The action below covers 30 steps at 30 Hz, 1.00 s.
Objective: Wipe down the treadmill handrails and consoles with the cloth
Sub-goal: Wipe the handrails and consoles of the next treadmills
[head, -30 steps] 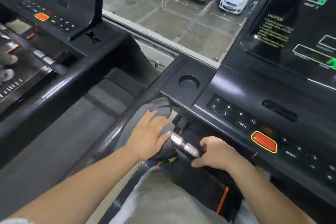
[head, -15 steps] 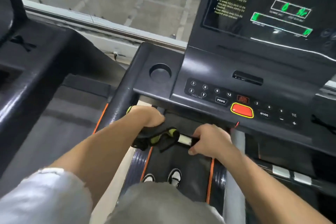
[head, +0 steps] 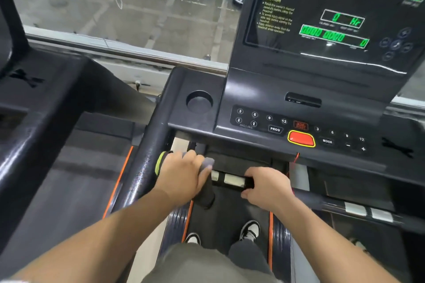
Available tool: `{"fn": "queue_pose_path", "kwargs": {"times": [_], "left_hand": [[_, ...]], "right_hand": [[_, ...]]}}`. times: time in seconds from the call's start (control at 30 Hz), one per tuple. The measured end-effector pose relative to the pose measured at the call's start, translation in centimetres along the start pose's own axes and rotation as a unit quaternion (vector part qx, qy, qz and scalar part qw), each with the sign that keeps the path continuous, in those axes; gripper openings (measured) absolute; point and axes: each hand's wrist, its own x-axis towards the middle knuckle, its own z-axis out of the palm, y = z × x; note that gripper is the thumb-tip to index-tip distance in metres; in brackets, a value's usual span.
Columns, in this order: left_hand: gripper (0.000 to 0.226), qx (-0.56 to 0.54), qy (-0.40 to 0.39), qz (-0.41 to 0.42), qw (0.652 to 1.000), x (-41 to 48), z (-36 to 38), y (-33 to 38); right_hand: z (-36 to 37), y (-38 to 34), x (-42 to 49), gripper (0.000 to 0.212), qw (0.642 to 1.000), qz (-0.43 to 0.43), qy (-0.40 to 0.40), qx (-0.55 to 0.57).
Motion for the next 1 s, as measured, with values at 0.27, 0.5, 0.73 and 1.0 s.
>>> {"fn": "queue_pose_path", "kwargs": {"times": [0.27,0.5,0.73,1.0], "left_hand": [[0.055,-0.139,-0.425,-0.156,0.881,8.5,-2.9,1.0],[0.042,-0.100,-0.038,-0.005,0.994,-1.0,-0.6,2.1],[0.044,-0.012,-0.047,0.056,0.997,-1.3,-0.3,2.2],[0.028,-0.073,-0.324,-0.094,0.938,7.4,-0.6,2.2]], "right_hand": [[0.7,0.7,0.1,0.031,0.999,-0.034,0.008,-0.006],[1.3,1.0,0.0,0.029,0.999,-0.041,0.023,0.003],[1.4,0.7,-0.2,0.030,0.998,-0.046,0.033,-0.009],[1.2,0.6,-0.4,0.029,0.999,-0.027,0.036,-0.016]]}}
